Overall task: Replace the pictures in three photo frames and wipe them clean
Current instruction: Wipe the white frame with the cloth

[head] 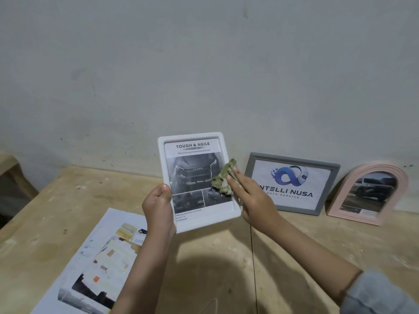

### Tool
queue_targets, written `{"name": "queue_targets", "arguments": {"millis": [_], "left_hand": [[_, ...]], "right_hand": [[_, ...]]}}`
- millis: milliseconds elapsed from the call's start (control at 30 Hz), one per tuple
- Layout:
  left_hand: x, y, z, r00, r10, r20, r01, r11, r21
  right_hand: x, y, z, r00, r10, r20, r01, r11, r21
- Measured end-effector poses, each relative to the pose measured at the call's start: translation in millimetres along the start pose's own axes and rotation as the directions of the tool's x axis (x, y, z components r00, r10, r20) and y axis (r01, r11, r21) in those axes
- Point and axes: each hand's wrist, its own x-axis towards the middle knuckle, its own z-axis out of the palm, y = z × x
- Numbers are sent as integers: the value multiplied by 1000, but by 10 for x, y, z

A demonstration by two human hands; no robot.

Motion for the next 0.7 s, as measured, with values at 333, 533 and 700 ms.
{"name": "queue_targets", "arguments": {"millis": [333, 533, 700], "left_hand": [[28, 45, -5, 984, 136, -118, -127, 989, 81], [-134, 22, 114, 979, 167, -116, -153, 981, 118], [-316, -26, 292, 981, 172, -88, -164, 982, 97]], "right_hand": [[-568, -67, 87, 951, 245, 190, -295, 905, 308], [-380, -259, 83, 755, 655, 9, -578, 660, 479], [-256, -640, 217, 721, 667, 187, -654, 565, 503]]}}
